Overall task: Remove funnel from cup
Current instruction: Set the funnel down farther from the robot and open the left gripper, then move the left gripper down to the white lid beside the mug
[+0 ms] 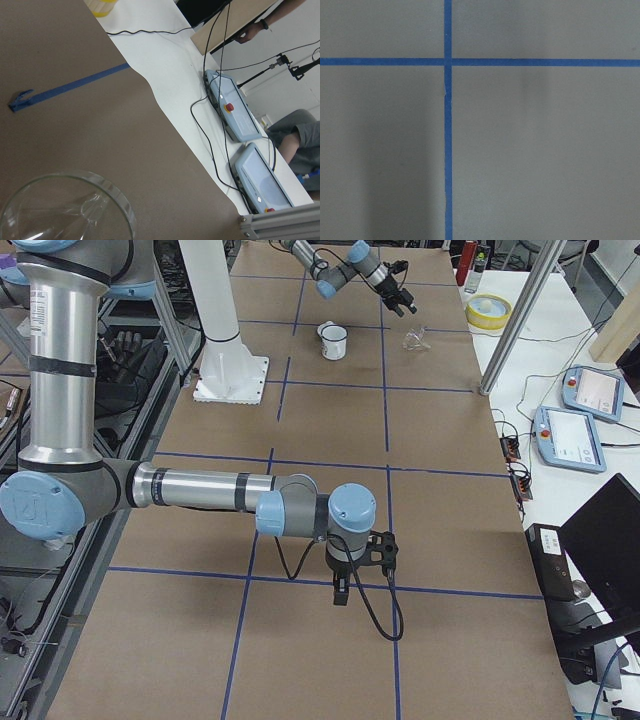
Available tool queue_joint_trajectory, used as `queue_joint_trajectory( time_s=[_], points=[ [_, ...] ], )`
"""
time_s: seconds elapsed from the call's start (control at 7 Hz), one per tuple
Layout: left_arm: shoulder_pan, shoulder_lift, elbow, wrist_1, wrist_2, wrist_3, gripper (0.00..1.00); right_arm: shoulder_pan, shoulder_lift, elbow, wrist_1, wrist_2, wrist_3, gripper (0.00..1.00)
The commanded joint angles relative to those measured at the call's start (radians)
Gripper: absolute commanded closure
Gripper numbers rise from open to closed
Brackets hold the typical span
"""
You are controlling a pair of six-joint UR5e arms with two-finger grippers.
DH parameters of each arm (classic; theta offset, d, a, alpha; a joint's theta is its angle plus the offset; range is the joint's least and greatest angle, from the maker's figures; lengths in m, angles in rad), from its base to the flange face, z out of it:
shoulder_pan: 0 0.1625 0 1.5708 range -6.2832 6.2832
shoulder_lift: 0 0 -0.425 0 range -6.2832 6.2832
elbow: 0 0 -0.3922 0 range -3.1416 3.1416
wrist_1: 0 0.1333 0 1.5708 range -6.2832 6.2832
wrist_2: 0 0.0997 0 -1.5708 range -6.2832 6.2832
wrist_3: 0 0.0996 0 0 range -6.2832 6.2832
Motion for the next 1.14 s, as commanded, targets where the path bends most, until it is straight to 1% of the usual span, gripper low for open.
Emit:
queue_joint_trajectory(
  time_s=[0.0, 0.14, 0.29, 0.43, 0.57, 0.71, 0.86, 1.0],
  points=[
    [-0.027, 0.241, -0.319, 0.183, -0.221, 0.334, 0.00, 0.000, 0.000, 0.000, 0.000, 0.000, 0.000, 0.00],
    [-0.042, 0.319, -0.424, 0.304, -0.252, 0.380, 0.00, 0.000, 0.000, 0.000, 0.000, 0.000, 0.000, 0.00],
    [-0.048, 0.337, -0.495, 0.456, -0.254, 0.383, 0.00, 0.000, 0.000, -0.001, 0.000, 0.000, 0.000, 0.00],
    [-0.007, 0.329, -0.547, 0.603, -0.256, 0.436, 0.00, 0.000, 0.000, 0.000, 0.000, 0.000, 0.000, 0.00],
    [-0.004, 0.328, -0.572, 0.641, -0.306, 0.613, 0.00, 0.000, 0.000, -0.001, 0.000, 0.000, 0.000, 0.00],
    [0.007, 0.328, -0.544, 0.635, -0.396, 0.648, 0.00, 0.000, 0.000, 0.000, 0.000, 0.000, 0.000, 0.00],
    [0.063, 0.326, -0.516, 0.629, -0.395, 0.621, 0.00, 0.000, 0.000, 0.000, 0.000, 0.000, 0.000, 0.00],
    [0.108, 0.325, -0.446, 0.552, -0.392, 0.627, 0.00, 0.000, 0.000, -0.001, 0.000, 0.000, 0.000, 0.00]
  ],
)
